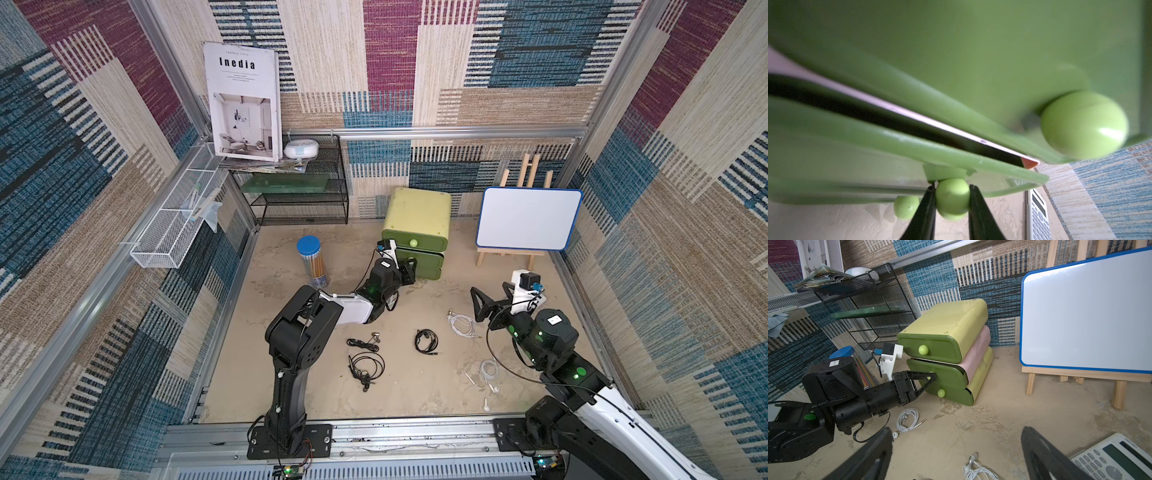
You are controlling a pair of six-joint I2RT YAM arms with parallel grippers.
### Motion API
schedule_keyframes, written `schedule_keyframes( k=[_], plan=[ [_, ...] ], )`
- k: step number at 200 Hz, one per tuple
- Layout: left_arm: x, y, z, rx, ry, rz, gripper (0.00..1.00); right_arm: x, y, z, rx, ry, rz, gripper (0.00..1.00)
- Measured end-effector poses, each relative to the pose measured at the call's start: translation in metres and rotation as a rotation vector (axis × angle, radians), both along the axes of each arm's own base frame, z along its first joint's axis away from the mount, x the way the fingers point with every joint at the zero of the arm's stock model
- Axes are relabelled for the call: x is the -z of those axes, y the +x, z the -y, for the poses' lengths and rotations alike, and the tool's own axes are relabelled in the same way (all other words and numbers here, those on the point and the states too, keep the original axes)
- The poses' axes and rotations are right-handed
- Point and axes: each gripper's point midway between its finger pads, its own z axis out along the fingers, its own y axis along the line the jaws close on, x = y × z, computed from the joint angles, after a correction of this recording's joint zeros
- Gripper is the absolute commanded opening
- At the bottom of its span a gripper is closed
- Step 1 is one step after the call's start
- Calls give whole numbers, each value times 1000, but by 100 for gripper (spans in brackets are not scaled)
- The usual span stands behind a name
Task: Place the wired earphones into the drawer by color
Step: Open the drawer in the storage box.
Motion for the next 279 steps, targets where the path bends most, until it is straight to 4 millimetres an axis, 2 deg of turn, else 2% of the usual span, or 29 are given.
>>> schedule_keyframes(
  k=[152, 279],
  plan=[
    [-8, -23, -9, 9, 5, -5, 19, 27, 34, -17, -28, -90, -144, 100],
    [-7, -47, -13, 24, 14, -14, 18, 40, 41, -14, -34, -97, -190, 100]
  ],
)
